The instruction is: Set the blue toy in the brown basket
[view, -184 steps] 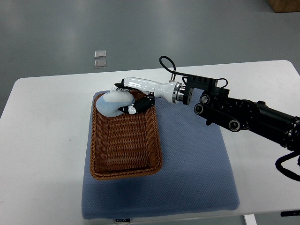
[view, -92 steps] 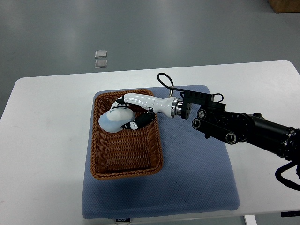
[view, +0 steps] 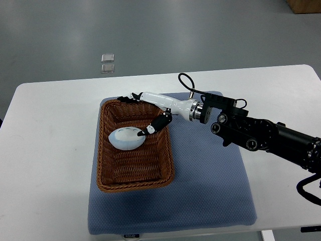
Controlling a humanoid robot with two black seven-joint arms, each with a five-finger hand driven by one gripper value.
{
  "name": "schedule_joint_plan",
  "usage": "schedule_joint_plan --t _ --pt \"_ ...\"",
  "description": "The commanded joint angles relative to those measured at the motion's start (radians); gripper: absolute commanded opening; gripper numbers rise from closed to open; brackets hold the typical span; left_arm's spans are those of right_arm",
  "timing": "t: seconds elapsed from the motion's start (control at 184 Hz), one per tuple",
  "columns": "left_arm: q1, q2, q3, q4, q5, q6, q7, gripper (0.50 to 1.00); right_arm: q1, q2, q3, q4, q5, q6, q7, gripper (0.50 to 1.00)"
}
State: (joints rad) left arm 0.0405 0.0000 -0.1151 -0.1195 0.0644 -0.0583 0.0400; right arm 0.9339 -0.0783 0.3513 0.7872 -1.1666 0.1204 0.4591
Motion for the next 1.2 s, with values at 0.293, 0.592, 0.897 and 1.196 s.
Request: schedule_joint_plan --t 0.293,0.592,0.897,1.196 --pt "0.001 0.000 0.000 0.000 0.000 0.000 0.000 1.000 0.043 -0.075 0.068 -0.045 0.524 0.122 -0.252 0.901" --pt "-0.001 0.000 0.000 -0.006 0.000 0.000 0.000 1.000 0.013 -0.107 0.129 -0.088 0.800 0.139 -0.402 0.907" --pt "-0.001 0.000 0.000 0.001 0.000 0.002 0.000 1.000 0.008 -0.110 0.129 -0.175 1.081 0.131 -0.485 0.913" --pt "-0.001 0.000 -0.002 -0.002 0.000 0.008 0.000 1.000 -0.015 -0.103 0.150 -0.180 1.082 0.134 -0.474 0.913"
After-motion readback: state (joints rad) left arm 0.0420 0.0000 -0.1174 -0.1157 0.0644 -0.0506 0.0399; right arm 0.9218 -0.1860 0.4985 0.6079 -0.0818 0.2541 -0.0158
